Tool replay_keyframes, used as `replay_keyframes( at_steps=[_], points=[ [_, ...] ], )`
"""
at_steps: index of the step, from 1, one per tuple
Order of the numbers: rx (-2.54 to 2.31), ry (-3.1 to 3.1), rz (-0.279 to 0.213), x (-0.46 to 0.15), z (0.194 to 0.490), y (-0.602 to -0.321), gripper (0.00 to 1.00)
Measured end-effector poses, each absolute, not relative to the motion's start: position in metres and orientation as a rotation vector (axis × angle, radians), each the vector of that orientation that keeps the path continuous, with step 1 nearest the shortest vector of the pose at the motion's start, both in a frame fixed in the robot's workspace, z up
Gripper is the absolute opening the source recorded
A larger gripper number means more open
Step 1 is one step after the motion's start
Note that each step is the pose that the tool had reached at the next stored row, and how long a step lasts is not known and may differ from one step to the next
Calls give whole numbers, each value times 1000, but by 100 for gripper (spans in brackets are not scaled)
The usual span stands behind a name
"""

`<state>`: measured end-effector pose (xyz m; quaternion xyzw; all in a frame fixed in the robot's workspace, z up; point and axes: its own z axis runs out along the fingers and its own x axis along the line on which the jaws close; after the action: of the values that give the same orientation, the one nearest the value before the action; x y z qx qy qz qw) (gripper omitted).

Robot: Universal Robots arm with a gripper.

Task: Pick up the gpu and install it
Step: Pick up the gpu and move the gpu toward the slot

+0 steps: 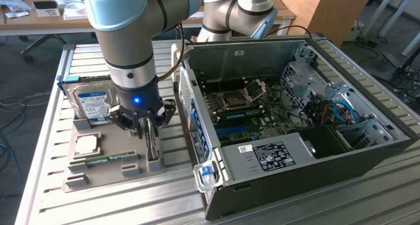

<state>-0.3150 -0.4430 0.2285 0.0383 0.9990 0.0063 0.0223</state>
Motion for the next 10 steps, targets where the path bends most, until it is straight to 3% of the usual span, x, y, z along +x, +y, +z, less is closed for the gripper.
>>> replay_keyframes(
  at_steps=[10],
  points=[
    [119, 3095, 19, -312, 229, -443, 43]
  ],
)
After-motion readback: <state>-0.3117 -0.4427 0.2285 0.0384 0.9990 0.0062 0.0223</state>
